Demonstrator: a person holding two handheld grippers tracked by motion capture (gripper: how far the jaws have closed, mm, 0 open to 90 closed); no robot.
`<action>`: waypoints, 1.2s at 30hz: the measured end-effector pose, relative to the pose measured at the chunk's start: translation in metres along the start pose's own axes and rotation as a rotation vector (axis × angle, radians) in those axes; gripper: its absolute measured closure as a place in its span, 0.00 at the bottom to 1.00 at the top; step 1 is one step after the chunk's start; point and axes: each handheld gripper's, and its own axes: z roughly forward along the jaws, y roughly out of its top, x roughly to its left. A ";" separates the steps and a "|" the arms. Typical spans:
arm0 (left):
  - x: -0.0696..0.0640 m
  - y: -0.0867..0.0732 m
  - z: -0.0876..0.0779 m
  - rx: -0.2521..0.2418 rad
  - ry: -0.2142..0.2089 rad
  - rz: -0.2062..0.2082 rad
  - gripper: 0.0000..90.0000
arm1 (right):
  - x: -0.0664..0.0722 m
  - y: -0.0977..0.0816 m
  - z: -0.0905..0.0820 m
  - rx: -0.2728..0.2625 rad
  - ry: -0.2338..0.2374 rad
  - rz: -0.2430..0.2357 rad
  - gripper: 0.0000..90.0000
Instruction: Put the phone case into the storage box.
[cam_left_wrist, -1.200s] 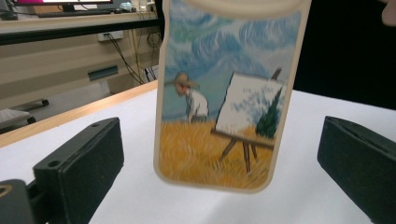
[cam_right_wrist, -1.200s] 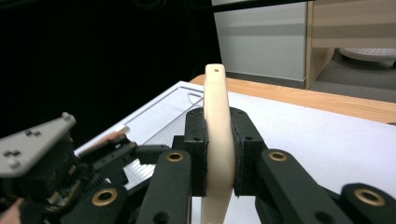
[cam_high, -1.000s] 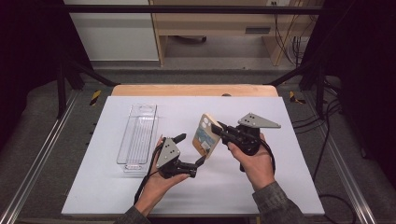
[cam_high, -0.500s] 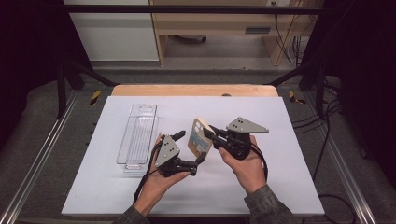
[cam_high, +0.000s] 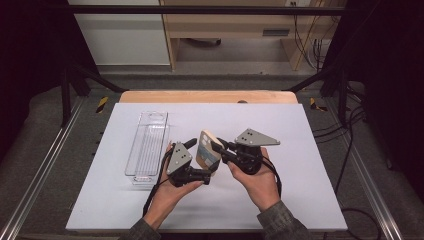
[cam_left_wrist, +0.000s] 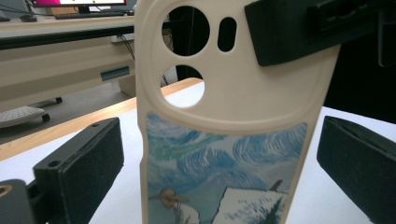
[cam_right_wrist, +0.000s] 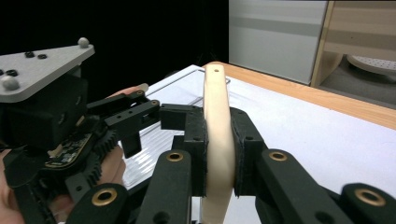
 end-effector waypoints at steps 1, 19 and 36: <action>0.000 0.000 0.000 0.001 -0.001 0.001 0.01 | 0.001 0.000 0.000 0.002 0.003 0.001 0.88; 0.000 0.004 0.005 0.017 -0.030 0.000 0.02 | 0.008 -0.001 0.003 0.015 0.035 -0.014 0.88; 0.001 0.004 0.002 0.013 -0.028 0.000 0.09 | 0.009 -0.001 0.005 0.018 0.032 -0.021 0.88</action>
